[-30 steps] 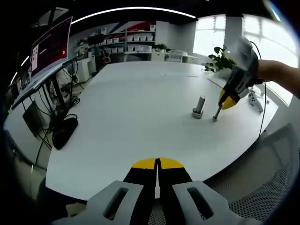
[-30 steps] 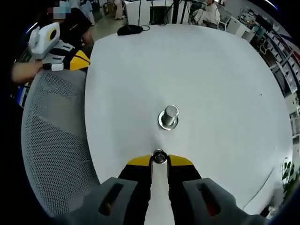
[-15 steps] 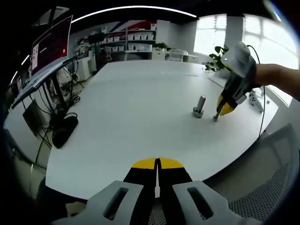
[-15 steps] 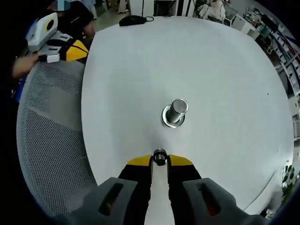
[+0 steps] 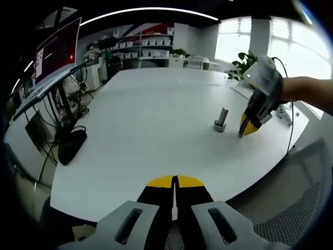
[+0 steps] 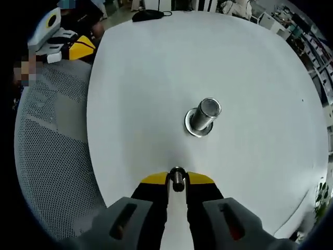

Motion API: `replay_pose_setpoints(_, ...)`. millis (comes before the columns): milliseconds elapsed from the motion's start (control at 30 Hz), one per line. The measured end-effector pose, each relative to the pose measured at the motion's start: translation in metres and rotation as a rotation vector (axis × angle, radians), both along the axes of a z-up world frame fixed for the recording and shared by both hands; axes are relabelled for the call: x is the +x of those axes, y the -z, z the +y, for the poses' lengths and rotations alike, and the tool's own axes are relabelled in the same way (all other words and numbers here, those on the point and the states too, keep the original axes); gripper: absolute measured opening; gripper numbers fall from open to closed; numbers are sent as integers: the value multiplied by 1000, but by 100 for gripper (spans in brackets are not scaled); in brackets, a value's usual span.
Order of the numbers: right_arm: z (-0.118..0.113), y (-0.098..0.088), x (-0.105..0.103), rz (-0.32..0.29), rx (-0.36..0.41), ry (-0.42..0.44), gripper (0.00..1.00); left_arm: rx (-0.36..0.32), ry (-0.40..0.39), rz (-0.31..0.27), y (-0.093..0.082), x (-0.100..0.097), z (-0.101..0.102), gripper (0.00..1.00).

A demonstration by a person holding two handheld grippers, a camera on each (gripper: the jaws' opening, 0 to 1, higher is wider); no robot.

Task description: Place the washer onto the threaded stud by aligning its center hole with the stud, sliding it down to the base, and recovering from edge contact or off-axis alignment until the washer reaches the visible bottom stop.

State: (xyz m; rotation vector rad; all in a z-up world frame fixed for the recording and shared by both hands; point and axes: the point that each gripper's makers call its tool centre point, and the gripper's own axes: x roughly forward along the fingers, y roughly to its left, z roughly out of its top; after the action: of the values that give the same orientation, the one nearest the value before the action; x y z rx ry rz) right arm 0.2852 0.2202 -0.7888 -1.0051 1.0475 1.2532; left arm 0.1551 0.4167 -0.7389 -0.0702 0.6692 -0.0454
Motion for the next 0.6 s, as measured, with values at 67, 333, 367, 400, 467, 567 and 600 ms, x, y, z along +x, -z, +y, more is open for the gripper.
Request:
replay_pose_setpoints(67,1,0,0,-1,5,-41,15,-1,-1,-1,0,0,0,0)
replay_pose_setpoints(333,4,4,-3,14,13,18,23,-1,-2,-3,0,0,0,0)
replay_pose_setpoints(367,3,5,-3,12,10,14,19,-1,-3,-3,0,0,0,0)
replay_pose_setpoints(400,3,5,-2,9,8,11,16,-1,-3,-3,0,0,0,0)
replay_pose_setpoints(467,2,6,-2,6,3,8,16,-1,-3,-4,0,0,0,0)
replay_pose_setpoints(567,-1,8,0,11,-7,2,16,-1,-3,-5,-1,0,0,0)
replay_pose_setpoints(600,-2,8,1,12,-9,4,16,-1,-3,-6,-1,0,0,0)
